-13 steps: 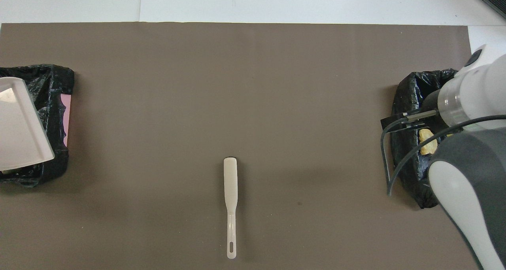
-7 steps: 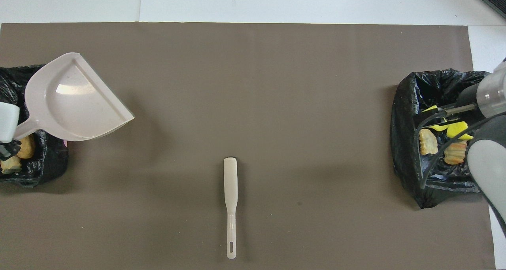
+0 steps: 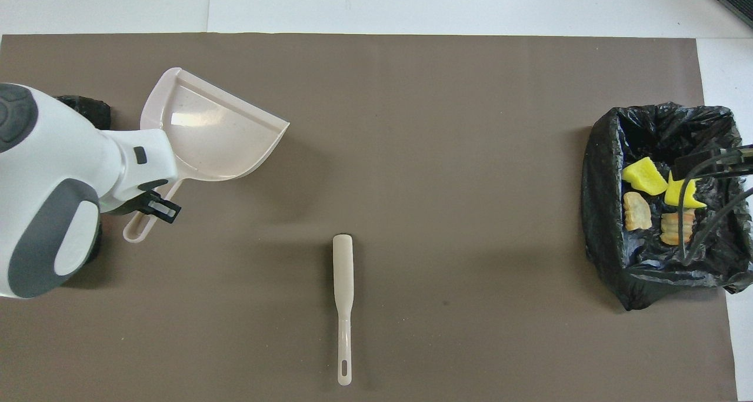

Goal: Sweep and dump trash in bin

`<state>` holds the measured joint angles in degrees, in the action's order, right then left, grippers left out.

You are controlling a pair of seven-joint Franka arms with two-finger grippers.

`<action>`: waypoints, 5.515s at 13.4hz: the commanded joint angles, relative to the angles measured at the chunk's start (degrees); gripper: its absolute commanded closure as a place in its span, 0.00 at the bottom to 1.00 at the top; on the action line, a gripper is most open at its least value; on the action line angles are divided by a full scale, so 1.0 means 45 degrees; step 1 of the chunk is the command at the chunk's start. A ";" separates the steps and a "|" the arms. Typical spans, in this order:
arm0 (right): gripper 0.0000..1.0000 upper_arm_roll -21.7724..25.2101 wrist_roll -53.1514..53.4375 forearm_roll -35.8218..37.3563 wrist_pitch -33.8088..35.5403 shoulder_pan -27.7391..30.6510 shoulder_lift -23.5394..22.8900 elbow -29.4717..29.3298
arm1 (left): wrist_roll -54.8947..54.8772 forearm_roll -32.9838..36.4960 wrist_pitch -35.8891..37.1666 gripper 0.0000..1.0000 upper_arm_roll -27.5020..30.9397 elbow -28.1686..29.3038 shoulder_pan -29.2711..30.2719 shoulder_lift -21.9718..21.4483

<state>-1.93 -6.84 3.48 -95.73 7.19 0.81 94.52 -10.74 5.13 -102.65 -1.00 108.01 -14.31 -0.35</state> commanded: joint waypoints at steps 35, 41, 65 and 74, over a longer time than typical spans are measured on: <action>0.00 -0.0293 0.1599 0.0026 0.0395 0.0118 -0.0083 -0.0594 | 0.6067 -0.0670 -0.0515 0.00 0.0613 -0.2595 -0.2390 0.1625; 0.00 -0.0195 0.1580 -0.0167 0.1118 0.0296 0.0034 -0.0535 | 0.3036 -0.0670 0.1227 0.00 0.0690 -0.2849 0.0423 -0.0095; 0.00 -0.0801 0.1580 -0.1203 0.1822 0.0198 0.0503 -0.0652 | 0.0922 -0.1236 0.4646 0.00 0.0554 -0.4802 0.2165 -0.0996; 0.00 -0.0820 0.1502 -0.1144 0.1763 0.0159 0.0503 -0.0633 | 0.1214 -0.1393 0.4900 0.00 0.0007 -0.4802 0.2828 -0.1015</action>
<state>-5.50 -0.50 -0.78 -88.27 7.70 2.50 91.58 -5.58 -0.31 -81.69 -0.09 87.35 -3.41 -4.76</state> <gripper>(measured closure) 0.000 0.000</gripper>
